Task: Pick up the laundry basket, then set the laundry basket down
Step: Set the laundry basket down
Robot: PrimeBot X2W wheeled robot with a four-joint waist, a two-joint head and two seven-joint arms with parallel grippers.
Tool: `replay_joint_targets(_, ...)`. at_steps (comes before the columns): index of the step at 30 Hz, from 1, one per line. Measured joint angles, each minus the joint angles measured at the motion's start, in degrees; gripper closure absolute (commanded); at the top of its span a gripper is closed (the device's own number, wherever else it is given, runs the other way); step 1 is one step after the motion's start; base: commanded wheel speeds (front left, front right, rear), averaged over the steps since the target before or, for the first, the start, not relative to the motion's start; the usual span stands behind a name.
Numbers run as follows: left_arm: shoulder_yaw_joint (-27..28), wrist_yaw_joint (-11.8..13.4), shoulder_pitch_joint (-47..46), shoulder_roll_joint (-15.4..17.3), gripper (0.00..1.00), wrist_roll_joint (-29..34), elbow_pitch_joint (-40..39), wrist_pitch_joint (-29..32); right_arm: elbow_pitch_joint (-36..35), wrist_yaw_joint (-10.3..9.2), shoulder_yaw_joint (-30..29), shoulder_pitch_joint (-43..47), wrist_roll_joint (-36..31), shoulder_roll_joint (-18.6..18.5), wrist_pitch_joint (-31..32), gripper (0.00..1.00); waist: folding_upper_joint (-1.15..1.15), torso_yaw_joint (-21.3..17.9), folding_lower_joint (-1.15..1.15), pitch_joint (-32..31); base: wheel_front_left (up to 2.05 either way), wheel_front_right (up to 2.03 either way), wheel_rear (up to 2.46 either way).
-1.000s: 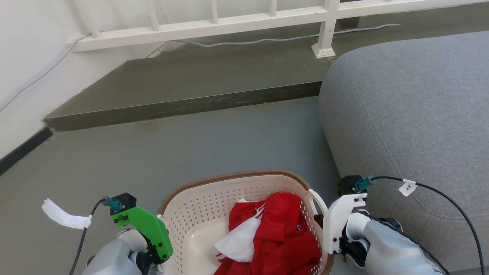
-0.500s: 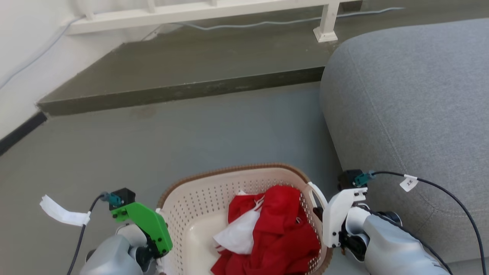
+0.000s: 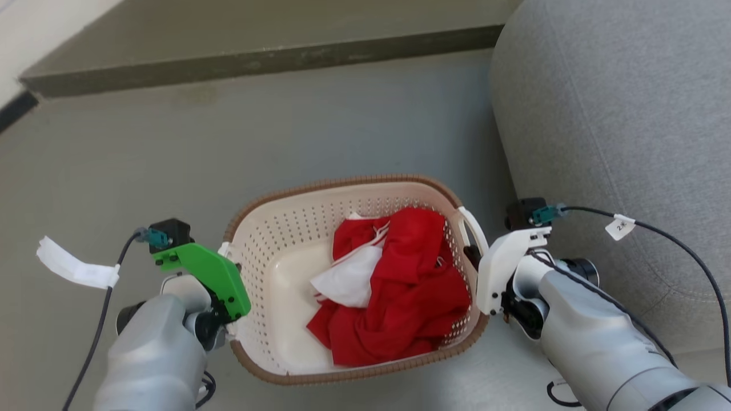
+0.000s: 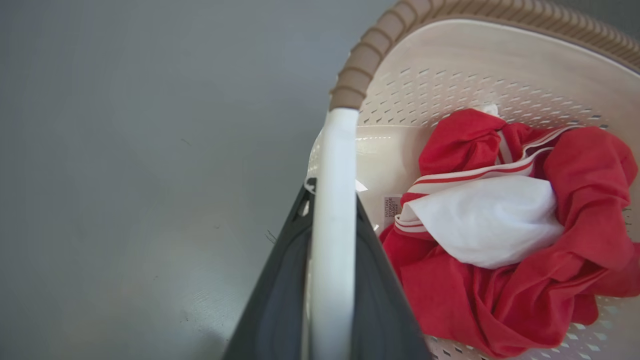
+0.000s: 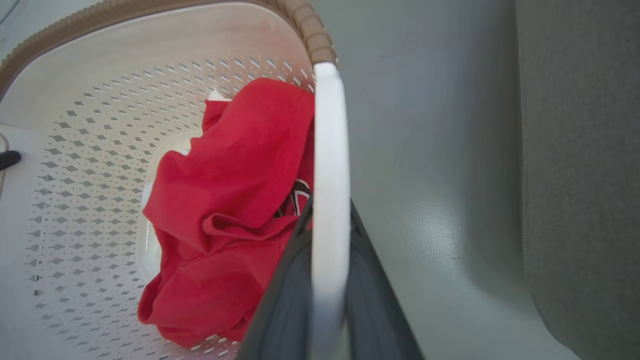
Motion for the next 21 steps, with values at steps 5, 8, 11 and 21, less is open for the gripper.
replay_joint_targets(5, -0.27, 0.01, -2.27, 0.23, 1.00, 0.49, -0.66, -1.19, -0.27, -0.44, 0.01, -2.30, -0.46, -0.24, -1.53, 1.00, 0.00, 0.23, 0.00, 3.98, 0.00, 0.00, 0.00)
replay_joint_targets(8, -0.62, 0.01, -3.75, 0.37, 1.00, 0.92, -1.37, -2.01, -0.53, -0.54, -0.01, -3.92, -1.09, -0.52, -2.66, 1.00, 0.00, 0.39, 0.00, 6.41, 0.00, 0.00, 0.00)
replay_joint_targets(11, -1.09, 0.02, -5.38, 0.62, 1.00, 1.18, -1.94, -2.87, -0.83, -0.68, -0.07, -5.56, -1.11, -0.79, -3.63, 1.00, 0.00, 0.54, 0.00, 8.85, 0.00, 0.00, 0.00)
replay_joint_targets(21, -1.45, 0.58, -12.02, 1.43, 1.00, 2.22, -4.08, -6.04, -2.07, -2.37, -0.27, -12.21, -2.19, -1.60, -8.08, 1.00, 0.00, 1.09, 0.01, 17.91, 0.00, 0.00, 0.00)
